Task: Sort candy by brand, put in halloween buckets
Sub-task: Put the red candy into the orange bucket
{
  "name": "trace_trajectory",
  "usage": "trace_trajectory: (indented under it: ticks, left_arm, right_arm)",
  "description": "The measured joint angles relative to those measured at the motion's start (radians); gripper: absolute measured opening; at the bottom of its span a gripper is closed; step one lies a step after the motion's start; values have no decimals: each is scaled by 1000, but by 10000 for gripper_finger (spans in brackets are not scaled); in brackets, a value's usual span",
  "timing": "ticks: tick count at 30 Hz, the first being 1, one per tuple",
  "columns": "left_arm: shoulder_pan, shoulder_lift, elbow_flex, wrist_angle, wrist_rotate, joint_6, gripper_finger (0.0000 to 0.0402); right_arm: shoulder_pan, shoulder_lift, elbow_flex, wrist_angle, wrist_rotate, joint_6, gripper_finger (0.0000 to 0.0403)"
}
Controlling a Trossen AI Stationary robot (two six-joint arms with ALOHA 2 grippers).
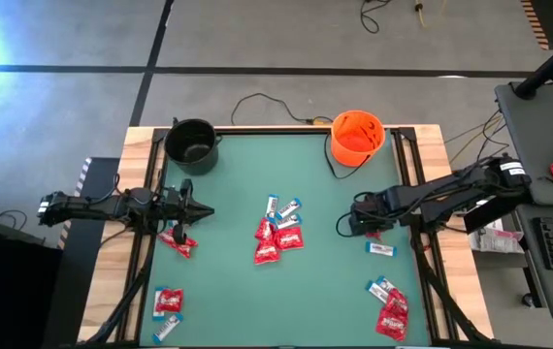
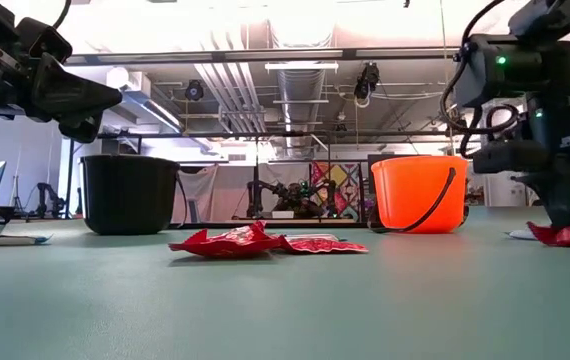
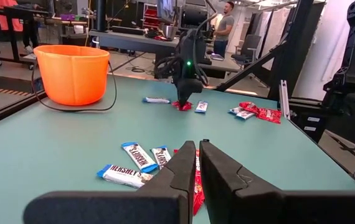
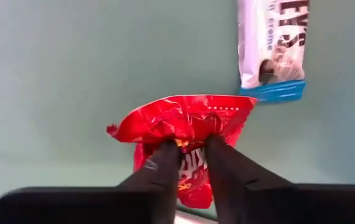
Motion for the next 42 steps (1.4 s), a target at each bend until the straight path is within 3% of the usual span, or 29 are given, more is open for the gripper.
trace_trajectory:
  ticks: [6,15,21,25,33,42]
  left_arm:
    - [0,0,0,0,0,0,6]
    - [0,0,0,0,0,0,6]
    - [0,0,0,0,0,0,6]
    - [0,0,0,0,0,0,7]
    - [0,0,0,0,0,0,6]
    - [0,0,0,0,0,0,6]
  right_arm:
    - [-2,-10,74,2,12,-102,16]
    - [-109,7,363,-27,-14,-283,13]
    - [-299,7,630,-94,-18,-477,13]
    - [-477,33,731,-110,-3,-605,13]
    - [-807,219,770,-131,-3,-800,13]
    - [-956,420,775,-98,65,-894,13]
